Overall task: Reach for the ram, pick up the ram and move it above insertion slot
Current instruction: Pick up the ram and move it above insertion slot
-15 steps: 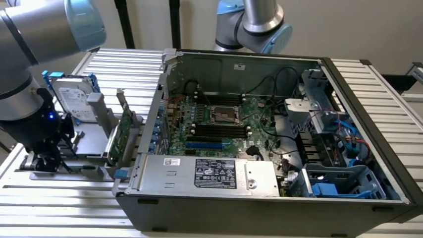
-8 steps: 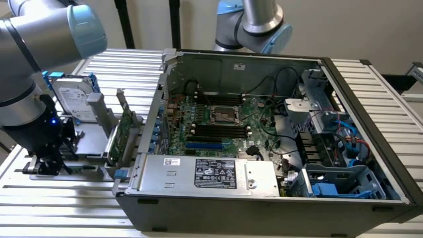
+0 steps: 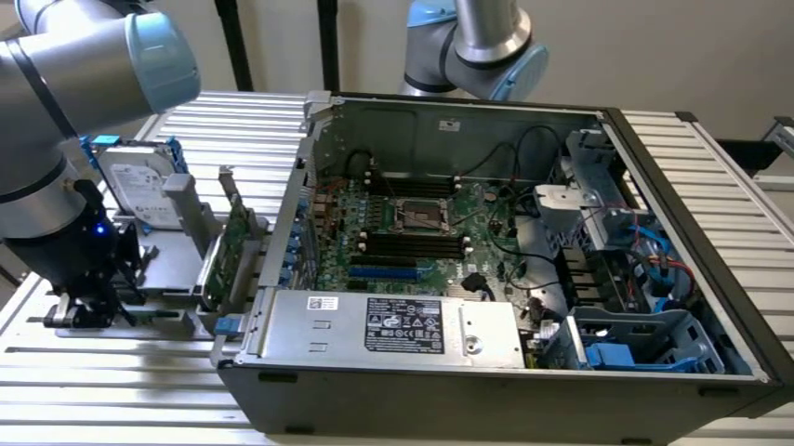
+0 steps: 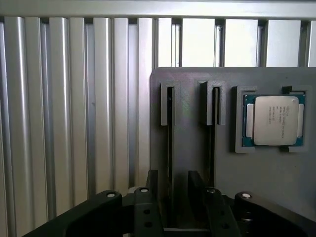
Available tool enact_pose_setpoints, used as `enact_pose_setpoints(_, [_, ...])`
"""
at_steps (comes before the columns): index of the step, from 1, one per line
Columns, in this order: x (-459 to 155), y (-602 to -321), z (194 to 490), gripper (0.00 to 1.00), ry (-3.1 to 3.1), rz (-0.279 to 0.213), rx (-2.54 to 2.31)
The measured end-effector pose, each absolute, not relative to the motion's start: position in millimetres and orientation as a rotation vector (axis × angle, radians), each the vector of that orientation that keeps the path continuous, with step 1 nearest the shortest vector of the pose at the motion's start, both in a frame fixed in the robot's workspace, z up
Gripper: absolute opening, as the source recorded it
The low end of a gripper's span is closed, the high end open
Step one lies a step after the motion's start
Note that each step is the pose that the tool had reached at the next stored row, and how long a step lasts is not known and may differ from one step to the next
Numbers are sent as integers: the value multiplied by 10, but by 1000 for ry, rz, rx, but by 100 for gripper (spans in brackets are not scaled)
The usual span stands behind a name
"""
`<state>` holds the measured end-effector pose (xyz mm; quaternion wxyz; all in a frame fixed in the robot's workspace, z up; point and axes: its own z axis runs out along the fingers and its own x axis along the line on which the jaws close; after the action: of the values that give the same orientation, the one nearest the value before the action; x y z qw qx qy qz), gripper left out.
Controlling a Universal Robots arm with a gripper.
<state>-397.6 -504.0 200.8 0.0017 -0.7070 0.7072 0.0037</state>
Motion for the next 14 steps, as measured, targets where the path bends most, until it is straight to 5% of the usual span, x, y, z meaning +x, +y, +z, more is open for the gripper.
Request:
enact_pose_setpoints(9, [-3976, -5040, 1998, 13, 2220, 12, -2219])
enact_pose_setpoints(14, [-3976, -5040, 1998, 13, 2220, 12, -2219])
